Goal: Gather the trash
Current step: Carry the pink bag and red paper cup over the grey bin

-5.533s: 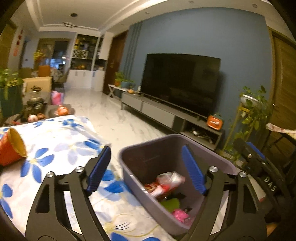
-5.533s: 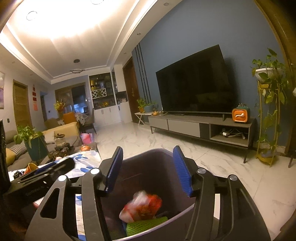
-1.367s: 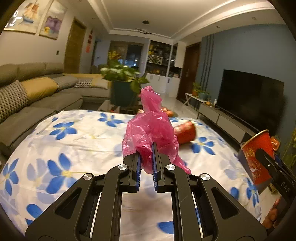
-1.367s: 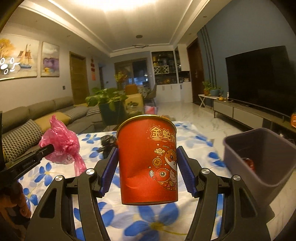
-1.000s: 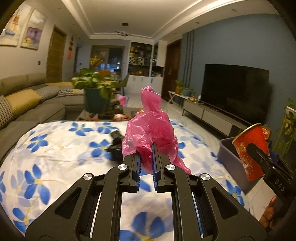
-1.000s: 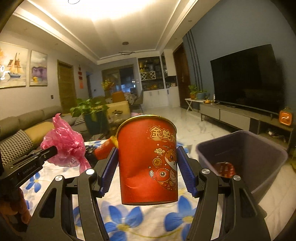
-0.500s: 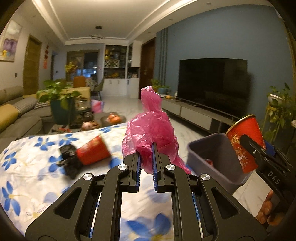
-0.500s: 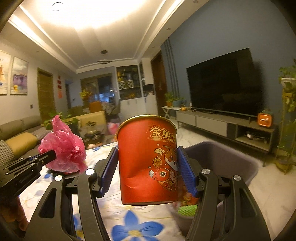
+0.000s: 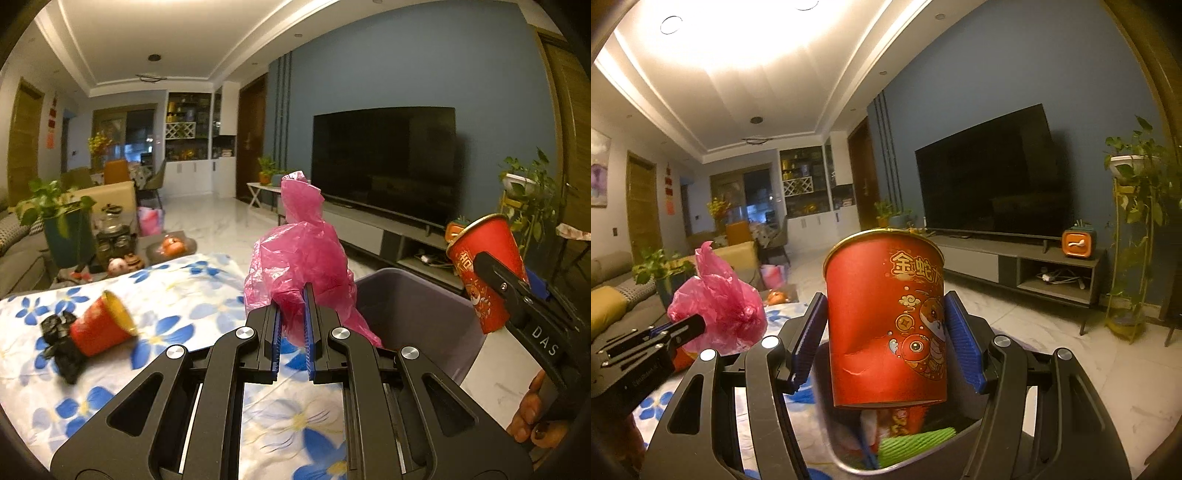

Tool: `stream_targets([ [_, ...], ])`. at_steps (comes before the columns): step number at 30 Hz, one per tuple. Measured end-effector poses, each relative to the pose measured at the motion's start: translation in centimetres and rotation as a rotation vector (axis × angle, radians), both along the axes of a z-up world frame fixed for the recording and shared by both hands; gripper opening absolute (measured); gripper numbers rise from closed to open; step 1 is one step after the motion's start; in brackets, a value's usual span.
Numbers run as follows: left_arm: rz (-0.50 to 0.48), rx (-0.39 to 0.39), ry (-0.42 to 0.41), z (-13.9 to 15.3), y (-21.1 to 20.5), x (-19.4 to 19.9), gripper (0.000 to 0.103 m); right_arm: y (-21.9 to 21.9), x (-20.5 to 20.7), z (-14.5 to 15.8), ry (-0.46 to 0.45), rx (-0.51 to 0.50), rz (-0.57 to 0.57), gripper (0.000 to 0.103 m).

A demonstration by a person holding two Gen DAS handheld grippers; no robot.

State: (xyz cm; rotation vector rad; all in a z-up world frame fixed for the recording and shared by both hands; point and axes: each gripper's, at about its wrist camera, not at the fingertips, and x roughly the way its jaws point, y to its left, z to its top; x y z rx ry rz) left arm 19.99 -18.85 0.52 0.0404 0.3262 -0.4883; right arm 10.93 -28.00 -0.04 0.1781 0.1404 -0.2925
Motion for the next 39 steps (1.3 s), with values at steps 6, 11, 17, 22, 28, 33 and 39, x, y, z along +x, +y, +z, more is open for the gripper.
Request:
stream_targets([
  [6,-0.039,-0.005,0.013,-0.8,-2.4,1.5,0.01,-1.3,0.5,-0.5,-0.004,0.021,-0.018,0.063],
  [11,-0.06,-0.003,0.025,-1.5,-3.9,2.2,0.01,-1.6,0.9,-0.6,-0.005,0.018,-0.019,0.063],
  [17,-0.074,0.002,0.042,-2.3,-4.9,3.0,0.01,-1.9,1.2,-0.6,-0.008,0.023,-0.022,0.064],
  [22,-0.086,0.001,0.048,-2.6,-5.6,3.5,0.01,-1.9,1.3,-0.7,-0.005,0.027,-0.025,0.064],
  [28,-0.099,0.005,0.064,-3.2,-6.2,4.0,0.01,-2.3,1.5,-1.0,-0.002,0.032,-0.02,0.064],
  [33,-0.103,0.007,0.076,-3.6,-6.5,4.5,0.01,-2.2,1.6,-1.1,-0.002,0.037,-0.015,0.064],
  [39,-0.103,0.008,0.09,-3.9,-6.8,5.0,0.01,-2.4,1.9,-1.1,0.003,0.051,-0.008,0.065],
])
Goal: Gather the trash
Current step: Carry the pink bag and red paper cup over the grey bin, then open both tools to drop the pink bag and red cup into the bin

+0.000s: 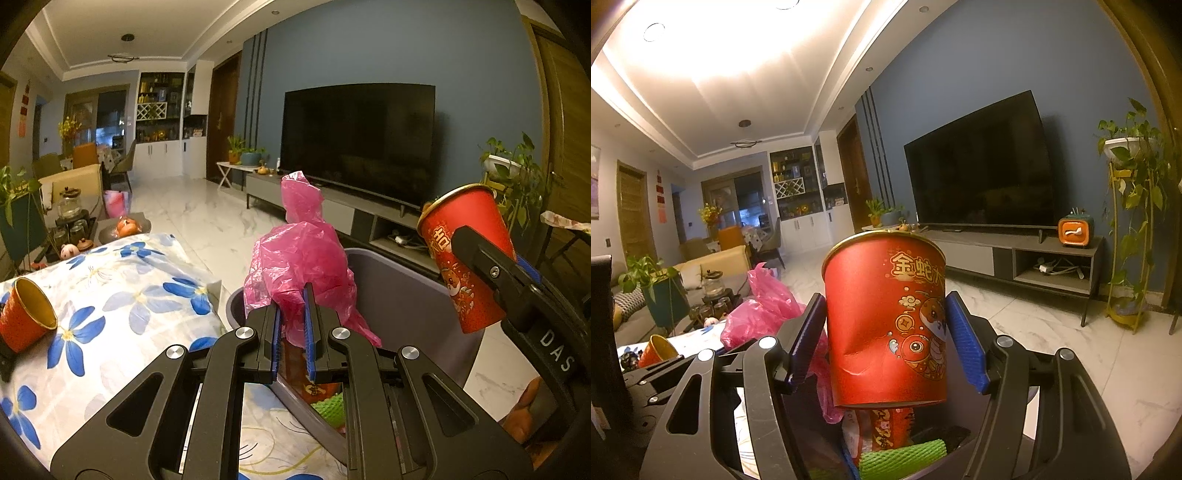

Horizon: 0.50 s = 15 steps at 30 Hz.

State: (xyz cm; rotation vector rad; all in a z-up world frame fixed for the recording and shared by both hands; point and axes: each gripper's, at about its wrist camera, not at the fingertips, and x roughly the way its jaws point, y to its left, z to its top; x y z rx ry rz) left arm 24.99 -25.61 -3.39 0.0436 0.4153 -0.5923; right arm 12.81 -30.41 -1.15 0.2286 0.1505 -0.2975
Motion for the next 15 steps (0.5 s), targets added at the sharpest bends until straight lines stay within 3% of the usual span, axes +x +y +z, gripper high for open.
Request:
stream_targets([
  [15,-0.01,-0.004,0.023,-0.54,-0.28,0.4,0.011,-0.31,0.67,-0.24,0.002,0.023,0.019,0.066],
])
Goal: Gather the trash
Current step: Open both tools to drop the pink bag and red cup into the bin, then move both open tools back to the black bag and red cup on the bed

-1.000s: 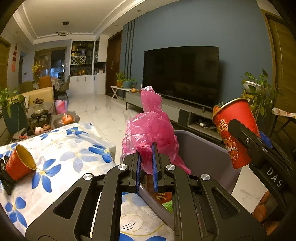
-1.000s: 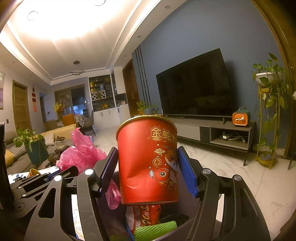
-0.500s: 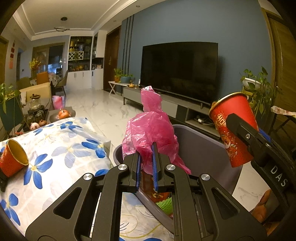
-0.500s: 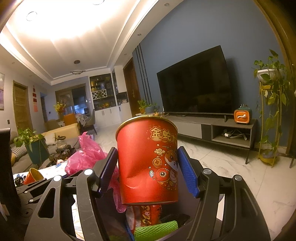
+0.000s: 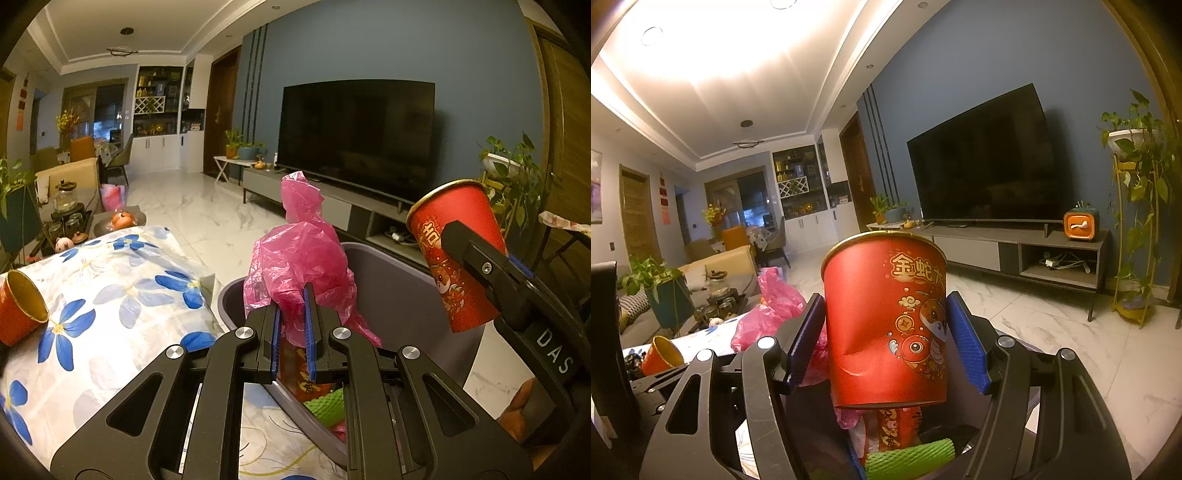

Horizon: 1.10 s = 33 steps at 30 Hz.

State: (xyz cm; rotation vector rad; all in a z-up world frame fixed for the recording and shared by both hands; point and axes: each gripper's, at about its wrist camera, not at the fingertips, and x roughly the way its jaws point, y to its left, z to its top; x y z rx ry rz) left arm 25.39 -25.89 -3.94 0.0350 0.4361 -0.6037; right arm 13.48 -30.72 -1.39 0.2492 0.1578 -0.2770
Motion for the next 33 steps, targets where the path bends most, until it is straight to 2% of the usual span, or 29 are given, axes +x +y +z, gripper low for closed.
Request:
stream_targets([
  [8,-0.009,-0.002,0.006,-0.1,-0.5,-0.1,0.011,-0.2,0.0,0.1,-0.014,0.003,0.008,0.069],
  [10,-0.014,-0.001,0.008,-0.2,-0.6,-0.1,0.012,-0.4,-0.1,0.1,-0.027,0.008,0.002,0.079],
  [11,-0.02,-0.003,0.011,-0.3,-0.6,-0.2,0.013,-0.4,-0.3,0.1,-0.031,0.009,0.0,0.08],
  [13,-0.028,0.0,0.014,-0.3,-0.7,-0.2,0.018,-0.5,-0.5,0.1,-0.033,0.008,-0.008,0.08],
  [14,-0.033,0.005,0.012,-0.5,-0.7,-0.2,0.024,-0.6,-0.7,0.1,-0.037,0.008,-0.02,0.08],
  [16,-0.037,0.011,0.013,-0.7,-0.6,-0.1,0.039,-0.7,-1.3,0.1,-0.046,0.013,-0.031,0.083],
  [17,-0.037,0.008,0.014,-0.8,-0.5,-0.2,0.054,-0.7,-1.4,0.2,-0.048,0.014,-0.035,0.084],
  [18,-0.032,0.001,0.01,-0.8,-0.4,-0.3,0.062,-0.7,-1.6,0.2,-0.05,0.013,-0.039,0.086],
  [27,0.048,-0.028,0.005,-0.6,2.5,-1.1,0.082,0.3,-3.3,0.0,-0.041,-0.009,-0.046,0.095],
  [33,0.178,0.005,-0.042,-0.4,6.2,-3.0,0.089,2.2,-3.9,-0.7,0.002,-0.033,-0.028,0.097],
])
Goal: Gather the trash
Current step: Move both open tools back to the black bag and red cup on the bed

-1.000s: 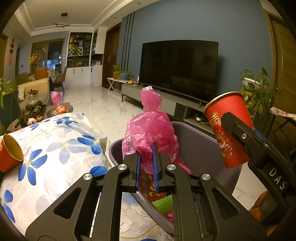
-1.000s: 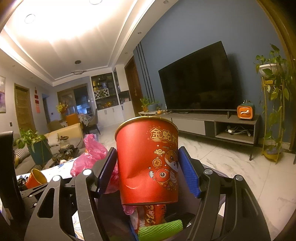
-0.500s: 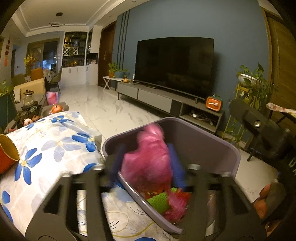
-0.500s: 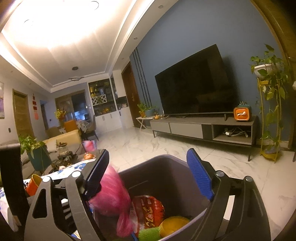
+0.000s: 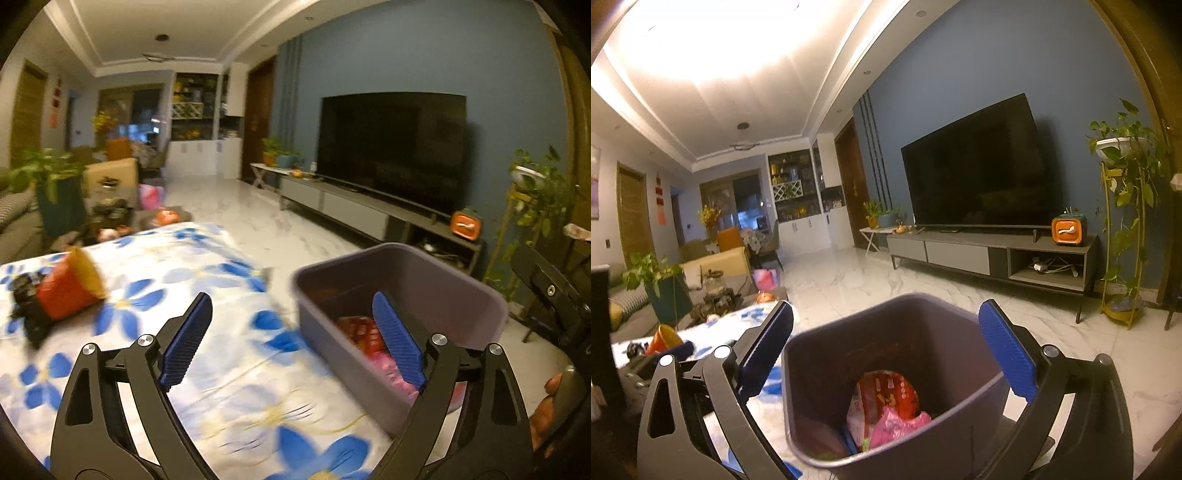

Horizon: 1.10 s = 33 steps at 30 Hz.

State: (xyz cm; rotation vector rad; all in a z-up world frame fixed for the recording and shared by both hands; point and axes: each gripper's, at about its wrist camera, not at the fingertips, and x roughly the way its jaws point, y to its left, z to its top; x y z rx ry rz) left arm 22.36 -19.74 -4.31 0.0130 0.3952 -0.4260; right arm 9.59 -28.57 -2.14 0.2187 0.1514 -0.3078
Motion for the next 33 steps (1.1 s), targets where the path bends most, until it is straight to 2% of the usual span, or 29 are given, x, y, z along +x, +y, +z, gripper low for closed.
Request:
stream_targets([
  [10,0.264,-0.026,0.001,-0.1,9.5,-3.2,0.09,4.5,-0.5,-0.2,0.028,-0.031,0.085,0.097],
  [21,0.537,-0.075,0.021,0.2,21.7,-6.1,0.09,11.7,0.1,0.3,0.031,-0.075,0.252,0.097],
  [27,0.611,-0.088,0.015,0.8,25.9,-7.2,0.09,15.1,1.2,0.4,0.043,-0.083,0.333,0.097],
  [33,0.648,-0.086,0.01,1.2,28.1,-7.2,0.09,18.3,3.5,0.6,0.054,-0.116,0.397,0.097],
])
